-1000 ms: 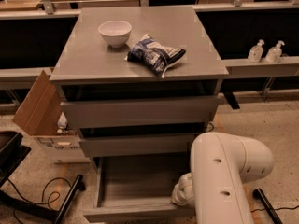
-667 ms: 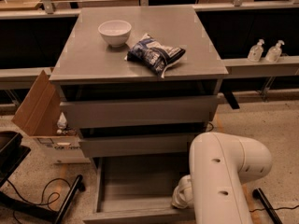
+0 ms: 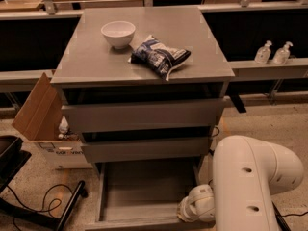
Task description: Open bottom drawer
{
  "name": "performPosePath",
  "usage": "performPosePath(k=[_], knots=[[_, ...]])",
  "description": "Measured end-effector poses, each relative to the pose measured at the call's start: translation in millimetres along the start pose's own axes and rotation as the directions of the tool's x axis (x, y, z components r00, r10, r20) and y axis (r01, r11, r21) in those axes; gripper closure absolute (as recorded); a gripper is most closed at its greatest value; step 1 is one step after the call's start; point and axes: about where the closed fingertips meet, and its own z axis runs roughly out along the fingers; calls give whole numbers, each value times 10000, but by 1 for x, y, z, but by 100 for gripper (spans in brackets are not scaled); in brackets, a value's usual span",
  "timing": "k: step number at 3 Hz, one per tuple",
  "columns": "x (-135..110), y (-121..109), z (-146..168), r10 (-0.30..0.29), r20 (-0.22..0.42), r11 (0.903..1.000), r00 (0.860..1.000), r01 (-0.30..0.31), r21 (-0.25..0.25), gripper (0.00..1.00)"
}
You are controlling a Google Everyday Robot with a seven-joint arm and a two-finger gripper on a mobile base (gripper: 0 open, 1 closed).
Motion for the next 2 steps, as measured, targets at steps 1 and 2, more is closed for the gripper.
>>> performPosePath(k=[1,2], knots=[[-1,0,-4,0,0,10000,10000,0,0,100],[-1,1,-3,-4,4,10000,10000,4,-17,84]])
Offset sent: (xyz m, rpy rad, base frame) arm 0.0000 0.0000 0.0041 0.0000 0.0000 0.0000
